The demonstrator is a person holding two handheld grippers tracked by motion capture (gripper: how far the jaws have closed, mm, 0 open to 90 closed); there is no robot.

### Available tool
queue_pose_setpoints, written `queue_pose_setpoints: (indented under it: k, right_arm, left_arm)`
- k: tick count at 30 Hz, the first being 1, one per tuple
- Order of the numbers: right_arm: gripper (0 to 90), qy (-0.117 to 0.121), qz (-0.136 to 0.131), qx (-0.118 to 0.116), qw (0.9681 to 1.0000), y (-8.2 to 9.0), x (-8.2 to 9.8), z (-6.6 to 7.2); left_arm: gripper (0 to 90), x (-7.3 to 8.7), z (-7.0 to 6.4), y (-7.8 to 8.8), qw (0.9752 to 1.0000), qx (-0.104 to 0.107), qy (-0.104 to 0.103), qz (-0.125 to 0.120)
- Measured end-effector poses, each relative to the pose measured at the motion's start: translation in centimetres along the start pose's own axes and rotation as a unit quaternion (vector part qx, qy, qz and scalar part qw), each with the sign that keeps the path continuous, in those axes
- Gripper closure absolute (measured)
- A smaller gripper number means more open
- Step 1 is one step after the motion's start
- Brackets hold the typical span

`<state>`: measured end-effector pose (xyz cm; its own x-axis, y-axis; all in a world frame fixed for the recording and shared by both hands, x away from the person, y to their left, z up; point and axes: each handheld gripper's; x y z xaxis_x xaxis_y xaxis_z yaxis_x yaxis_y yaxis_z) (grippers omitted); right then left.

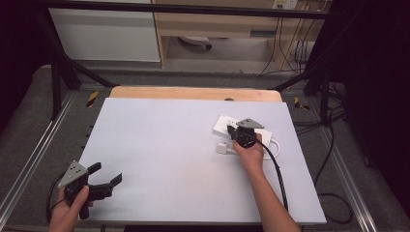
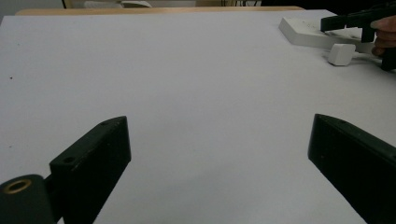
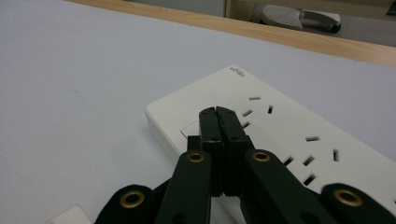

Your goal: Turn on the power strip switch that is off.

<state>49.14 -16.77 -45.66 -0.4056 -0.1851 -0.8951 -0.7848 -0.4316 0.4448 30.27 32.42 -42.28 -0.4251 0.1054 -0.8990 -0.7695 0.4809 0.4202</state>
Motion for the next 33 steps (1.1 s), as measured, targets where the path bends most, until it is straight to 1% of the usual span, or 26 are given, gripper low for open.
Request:
queue_pose_setpoints:
  k: [33]
  right_arm:
    - [90.0,-0.003,-0.002,-0.001,1.0000,0.17,0.14,0.05]
  left_arm:
    - [5.9,0.00,-0.01,0.00,1.0000,0.000,-0.002,0.000]
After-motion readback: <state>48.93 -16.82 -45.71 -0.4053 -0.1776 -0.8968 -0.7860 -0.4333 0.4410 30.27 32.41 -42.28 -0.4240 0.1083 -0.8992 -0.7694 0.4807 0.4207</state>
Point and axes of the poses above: each handheld gripper's, and its own axes: y roughly backward along the jaws, x roughly out of its underside, z roughly to its left
